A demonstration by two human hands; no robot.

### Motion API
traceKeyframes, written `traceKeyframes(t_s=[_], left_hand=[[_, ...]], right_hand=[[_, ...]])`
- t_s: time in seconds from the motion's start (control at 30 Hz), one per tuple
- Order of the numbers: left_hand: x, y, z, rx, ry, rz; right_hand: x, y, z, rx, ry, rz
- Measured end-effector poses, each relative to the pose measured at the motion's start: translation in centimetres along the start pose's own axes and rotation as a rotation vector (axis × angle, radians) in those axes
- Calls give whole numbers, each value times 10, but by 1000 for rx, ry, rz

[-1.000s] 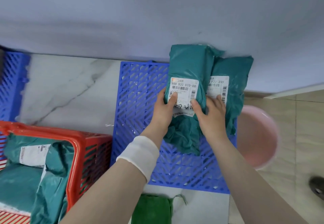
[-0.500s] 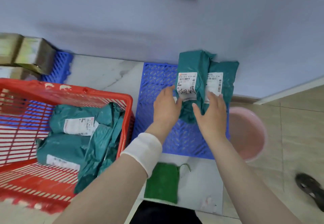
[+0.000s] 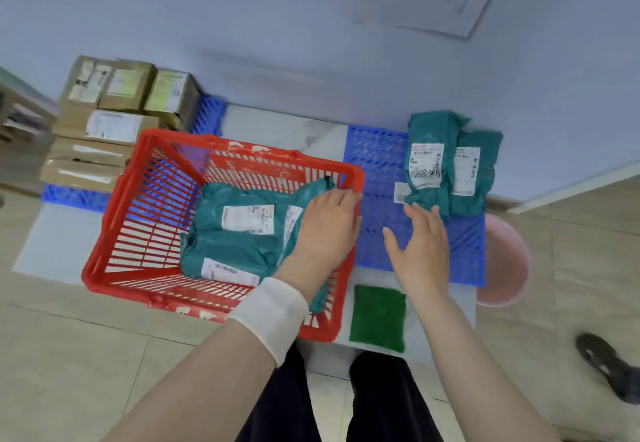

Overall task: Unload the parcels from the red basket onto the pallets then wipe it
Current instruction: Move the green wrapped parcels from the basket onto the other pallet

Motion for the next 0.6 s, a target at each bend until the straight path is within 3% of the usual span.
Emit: traceKeyframes(t_s=[0.23,0.43,0.6], left_hand=[[-30,36,92,-116,-28,150],[-18,36,132,-230,-53,227],[3,38,153,-222,-76,346]], right_hand=[[56,40,73,47,-33,89],[93,52,77,167,-87,218],[127,52,78,301,-74,328]])
Point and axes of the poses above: each hand's wrist, its own y-axis away from the middle knuckle, its own x-axis out of the palm, z = x × y, the point moved 3 cm from there along -y, towards the middle knuckle, and after that the axes turned 4 degrees about -z, right-handed, at the moved point
